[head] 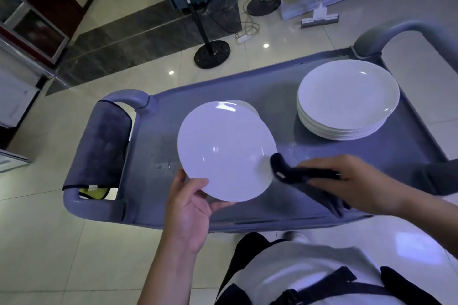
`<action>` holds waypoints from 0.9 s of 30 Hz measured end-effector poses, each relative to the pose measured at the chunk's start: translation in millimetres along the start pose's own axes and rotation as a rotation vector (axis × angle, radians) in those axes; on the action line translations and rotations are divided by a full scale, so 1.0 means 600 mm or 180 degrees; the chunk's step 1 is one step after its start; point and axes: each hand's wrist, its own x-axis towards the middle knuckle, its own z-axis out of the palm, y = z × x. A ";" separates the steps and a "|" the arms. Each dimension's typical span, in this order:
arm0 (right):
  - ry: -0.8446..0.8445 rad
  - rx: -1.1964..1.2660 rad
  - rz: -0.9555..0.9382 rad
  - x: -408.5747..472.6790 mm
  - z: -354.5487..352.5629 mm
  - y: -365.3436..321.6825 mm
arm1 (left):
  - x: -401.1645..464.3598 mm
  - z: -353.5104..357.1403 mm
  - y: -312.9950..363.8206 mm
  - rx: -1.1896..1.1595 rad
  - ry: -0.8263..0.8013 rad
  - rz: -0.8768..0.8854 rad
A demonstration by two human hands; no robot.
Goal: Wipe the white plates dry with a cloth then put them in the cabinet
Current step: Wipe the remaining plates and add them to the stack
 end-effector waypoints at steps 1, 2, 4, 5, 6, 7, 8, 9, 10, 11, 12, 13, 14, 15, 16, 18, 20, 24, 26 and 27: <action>0.0199 0.0004 0.0145 -0.009 -0.009 0.016 | 0.004 -0.005 -0.001 -0.0029 -0.0007 -0.0064; 0.0393 -0.0030 0.0288 -0.019 -0.016 0.030 | 0.010 -0.009 -0.004 -0.0040 -0.0029 -0.0134; 0.0724 -0.0278 0.0519 -0.036 -0.016 0.042 | 0.021 -0.016 -0.012 -0.0055 -0.0023 -0.0233; 0.0998 -0.0586 0.0621 -0.044 -0.006 0.050 | 0.028 -0.018 -0.017 -0.0062 -0.0045 -0.0302; 0.1332 -0.1022 0.0680 -0.048 0.010 0.056 | 0.035 -0.020 -0.020 -0.0076 -0.0081 -0.0373; 0.1602 -0.1449 0.0738 -0.051 0.036 0.068 | 0.044 -0.022 -0.023 -0.0084 -0.0144 -0.0456; 0.1720 -0.1775 0.0752 -0.051 0.068 0.084 | 0.051 -0.022 -0.023 -0.0099 -0.0199 -0.0536; 0.1660 -0.1976 0.0733 -0.049 0.102 0.102 | 0.059 -0.022 -0.023 -0.0100 -0.0242 -0.0603; 0.1480 -0.2089 0.0744 -0.049 0.137 0.118 | 0.067 -0.020 -0.022 -0.0079 -0.0319 -0.0682; 0.1207 -0.2154 0.0838 -0.048 0.170 0.133 | 0.073 -0.019 -0.020 -0.0047 -0.0396 -0.0742; 0.0950 -0.2234 0.1005 -0.048 0.200 0.143 | 0.081 -0.018 -0.017 -0.0012 -0.0496 -0.0798; 0.0787 -0.2284 0.1181 -0.051 0.221 0.150 | 0.087 -0.017 -0.014 0.0020 -0.0599 -0.0833; 0.0788 -0.2323 0.1298 -0.054 0.234 0.155 | 0.092 -0.015 -0.012 0.0064 -0.0699 -0.0849; 0.0810 -0.2260 0.1415 -0.055 0.240 0.154 | 0.099 -0.015 -0.008 0.0121 -0.0818 -0.0873; 0.0903 -0.2098 0.1481 -0.054 0.238 0.148 | 0.104 -0.015 -0.007 0.0162 -0.0926 -0.0897; 0.1327 -0.1301 0.1604 -0.049 0.217 0.118 | 0.114 -0.013 -0.004 0.0218 -0.1114 -0.0983; 0.2124 -0.0025 0.1831 -0.039 0.176 0.066 | 0.121 -0.005 0.001 0.0287 -0.1308 -0.1096; 0.2851 0.2423 0.2014 -0.025 0.087 -0.032 | 0.134 0.009 0.006 0.0436 -0.1561 -0.1271; 0.2763 0.2620 0.2091 -0.028 0.059 -0.062 | 0.142 0.018 0.002 0.0507 -0.1675 -0.1336; 0.2748 0.2629 0.2136 -0.030 0.050 -0.072 | 0.147 0.023 -0.001 0.0500 -0.1710 -0.1355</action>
